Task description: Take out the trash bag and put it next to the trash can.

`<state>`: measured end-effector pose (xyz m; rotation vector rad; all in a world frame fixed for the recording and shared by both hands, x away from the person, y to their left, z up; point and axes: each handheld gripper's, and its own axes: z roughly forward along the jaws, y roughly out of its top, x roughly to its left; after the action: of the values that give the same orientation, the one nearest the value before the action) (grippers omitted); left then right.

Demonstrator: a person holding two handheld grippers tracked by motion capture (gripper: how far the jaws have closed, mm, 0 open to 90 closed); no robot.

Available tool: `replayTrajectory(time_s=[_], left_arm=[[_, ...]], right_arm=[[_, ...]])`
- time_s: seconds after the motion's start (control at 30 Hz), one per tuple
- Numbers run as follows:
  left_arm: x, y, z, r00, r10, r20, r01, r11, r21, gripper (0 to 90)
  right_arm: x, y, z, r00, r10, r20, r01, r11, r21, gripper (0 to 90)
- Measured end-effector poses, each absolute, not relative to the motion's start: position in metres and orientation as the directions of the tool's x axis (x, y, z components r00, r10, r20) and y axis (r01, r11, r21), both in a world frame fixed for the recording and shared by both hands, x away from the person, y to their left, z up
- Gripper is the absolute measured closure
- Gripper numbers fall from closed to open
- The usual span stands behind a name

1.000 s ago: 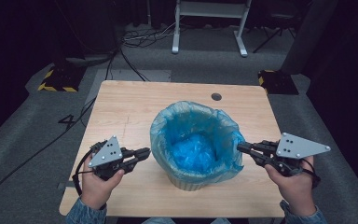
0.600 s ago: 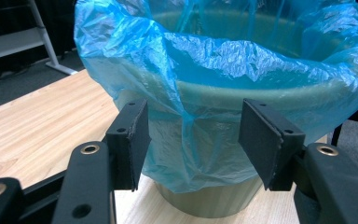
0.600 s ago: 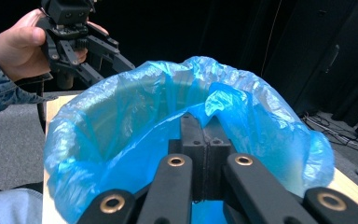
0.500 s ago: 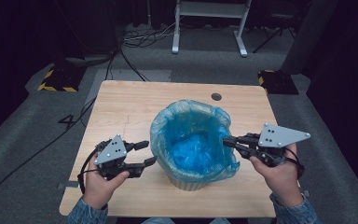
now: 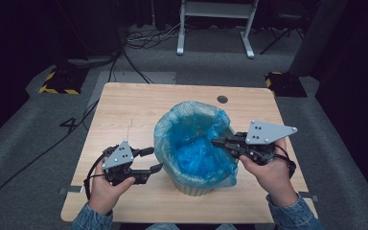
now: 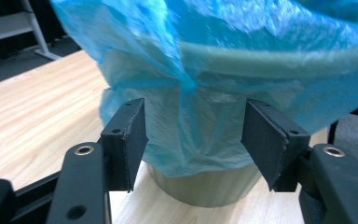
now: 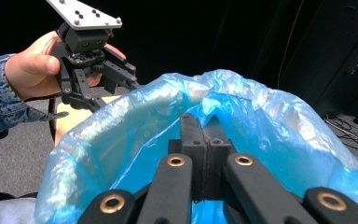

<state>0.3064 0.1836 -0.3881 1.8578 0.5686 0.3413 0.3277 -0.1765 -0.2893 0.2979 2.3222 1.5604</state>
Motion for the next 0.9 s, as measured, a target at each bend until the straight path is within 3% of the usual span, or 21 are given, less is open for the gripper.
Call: replayTrajectory(time_s=[0.17,0.33,0.5,0.9], left_arm=[[0.308,0.189,-0.386,0.821,0.57,-0.028,0.217,-0.266,0.939,35.6],[0.316,0.193,-0.386,0.792,0.61,-0.007,0.226,-0.283,0.932,25.4],[0.333,0.198,-0.392,0.769,0.639,0.0,0.25,-0.301,0.92,22.6],[0.331,0.177,-0.406,0.854,0.521,0.016,0.217,-0.383,0.898,24.5]], right_arm=[[0.332,-0.165,-0.288,-0.928,0.341,-0.151,-0.006,0.391,0.92,90.0],[0.333,-0.166,-0.291,-0.929,0.342,-0.143,0.0,0.384,0.923,90.0],[0.331,-0.17,-0.29,-0.926,0.349,-0.144,0.0,0.381,0.924,90.0],[0.324,-0.183,-0.296,-0.912,0.386,-0.136,0.029,0.392,0.919,89.6]])
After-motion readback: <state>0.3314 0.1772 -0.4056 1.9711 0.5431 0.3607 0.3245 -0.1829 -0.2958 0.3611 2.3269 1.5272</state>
